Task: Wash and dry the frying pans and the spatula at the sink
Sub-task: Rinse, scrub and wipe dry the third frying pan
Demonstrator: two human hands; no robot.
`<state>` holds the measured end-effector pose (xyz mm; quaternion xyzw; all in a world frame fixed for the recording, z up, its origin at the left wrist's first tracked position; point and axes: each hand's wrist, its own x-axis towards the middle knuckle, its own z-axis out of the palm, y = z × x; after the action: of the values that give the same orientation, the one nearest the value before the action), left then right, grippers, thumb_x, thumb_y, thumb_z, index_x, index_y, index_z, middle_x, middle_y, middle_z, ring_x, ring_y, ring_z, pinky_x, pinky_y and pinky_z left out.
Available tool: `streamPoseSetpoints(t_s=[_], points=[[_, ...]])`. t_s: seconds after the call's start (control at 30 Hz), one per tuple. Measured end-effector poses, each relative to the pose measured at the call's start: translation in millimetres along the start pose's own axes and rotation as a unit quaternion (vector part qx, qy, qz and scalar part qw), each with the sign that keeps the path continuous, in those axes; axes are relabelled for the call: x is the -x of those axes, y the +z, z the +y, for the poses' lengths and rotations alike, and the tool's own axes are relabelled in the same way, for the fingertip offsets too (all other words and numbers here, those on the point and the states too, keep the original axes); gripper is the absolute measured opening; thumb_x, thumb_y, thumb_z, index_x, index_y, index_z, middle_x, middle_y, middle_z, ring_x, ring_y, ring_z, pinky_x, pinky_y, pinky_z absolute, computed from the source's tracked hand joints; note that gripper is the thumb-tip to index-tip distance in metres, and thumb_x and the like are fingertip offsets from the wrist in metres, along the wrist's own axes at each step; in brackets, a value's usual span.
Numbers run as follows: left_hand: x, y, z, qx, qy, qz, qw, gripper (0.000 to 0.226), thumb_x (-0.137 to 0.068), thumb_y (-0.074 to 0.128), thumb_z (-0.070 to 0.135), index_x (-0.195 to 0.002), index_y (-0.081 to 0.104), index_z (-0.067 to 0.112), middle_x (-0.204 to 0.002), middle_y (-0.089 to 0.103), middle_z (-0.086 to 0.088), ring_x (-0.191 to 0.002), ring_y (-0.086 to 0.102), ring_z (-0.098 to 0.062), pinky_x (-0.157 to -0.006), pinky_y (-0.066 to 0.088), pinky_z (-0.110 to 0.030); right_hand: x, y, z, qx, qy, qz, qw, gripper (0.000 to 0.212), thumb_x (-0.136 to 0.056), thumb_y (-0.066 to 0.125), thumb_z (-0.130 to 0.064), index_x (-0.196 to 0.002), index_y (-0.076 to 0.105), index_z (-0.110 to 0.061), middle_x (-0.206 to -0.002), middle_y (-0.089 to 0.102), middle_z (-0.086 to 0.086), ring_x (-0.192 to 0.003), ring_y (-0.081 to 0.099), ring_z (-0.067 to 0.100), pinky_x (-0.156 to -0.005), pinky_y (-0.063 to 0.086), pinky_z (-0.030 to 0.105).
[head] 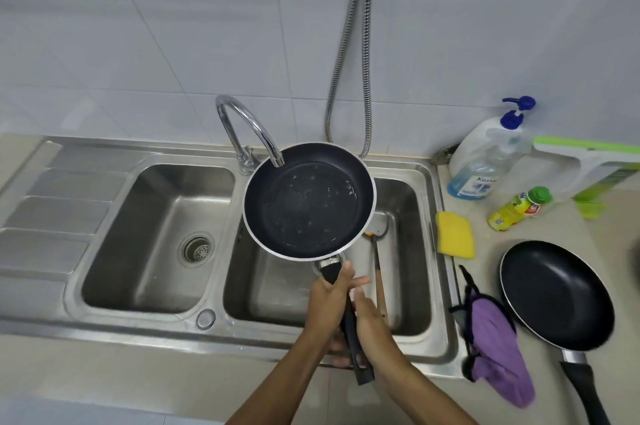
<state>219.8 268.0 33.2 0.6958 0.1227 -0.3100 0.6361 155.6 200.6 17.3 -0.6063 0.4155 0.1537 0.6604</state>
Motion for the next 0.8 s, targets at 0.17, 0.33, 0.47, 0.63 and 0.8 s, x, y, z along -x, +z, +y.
streamPoseSetpoints(t_s=[0.17, 0.33, 0.47, 0.63, 0.8], points=[[-3, -19, -5, -0.055, -0.006, -0.035, 0.998, 0.051, -0.100, 0.049, 0.053, -0.096, 0.081, 0.014, -0.085, 0.078, 0.019, -0.088, 0.069, 0.009, -0.081, 0.046, -0.012, 9, 18, -7, 0.073, -0.074, -0.058, 0.993, 0.069, -0.096, 0.019, -0.073, -0.070, 0.058, -0.023, -0.049, 0.053, 0.005, -0.039, 0.050, 0.021, -0.040, 0.042, 0.027], [-5, -62, 6, -0.203, -0.001, -0.137, 0.969, 0.055, -0.104, 0.040, 0.051, -0.089, 0.074, 0.011, -0.075, 0.078, 0.003, -0.071, 0.071, 0.005, -0.076, 0.055, -0.019, 2, 25, 14, 0.117, -0.102, 0.018, 0.988, 0.061, -0.095, 0.028, -0.073, -0.074, 0.061, -0.027, -0.049, 0.052, -0.006, -0.042, 0.050, 0.012, -0.046, 0.040, 0.028], [-35, -158, 49, -0.407, 0.040, -0.031, 0.912, 0.027, -0.103, 0.053, 0.034, -0.083, 0.061, 0.018, -0.068, 0.074, -0.002, -0.058, 0.072, -0.010, -0.060, 0.058, -0.027, -4, 8, 25, 0.167, -0.127, 0.064, 0.976, 0.056, -0.083, 0.036, -0.083, -0.076, 0.057, -0.031, -0.051, 0.054, -0.009, -0.051, 0.051, 0.008, -0.058, 0.043, 0.031], [-110, -183, 152, -0.560, 0.254, 0.126, 0.778, 0.030, -0.100, 0.053, 0.023, -0.128, 0.055, 0.011, -0.130, 0.064, -0.016, -0.120, 0.059, -0.037, -0.096, 0.048, -0.048, 1, -7, 22, 0.212, -0.147, 0.093, 0.962, 0.045, -0.095, 0.046, -0.062, -0.068, 0.053, -0.026, -0.059, 0.055, -0.003, -0.061, 0.058, 0.014, -0.067, 0.051, 0.037], [-188, -179, 174, -0.689, 0.227, 0.050, 0.687, 0.057, -0.096, 0.049, 0.009, -0.150, 0.032, 0.003, -0.162, 0.029, -0.015, -0.148, 0.032, -0.034, -0.114, 0.037, -0.054, 7, -11, 17, 0.219, -0.139, 0.105, 0.960, 0.049, -0.097, 0.049, -0.056, -0.077, 0.062, -0.014, -0.058, 0.062, 0.003, -0.056, 0.062, 0.011, -0.061, 0.050, 0.032]])
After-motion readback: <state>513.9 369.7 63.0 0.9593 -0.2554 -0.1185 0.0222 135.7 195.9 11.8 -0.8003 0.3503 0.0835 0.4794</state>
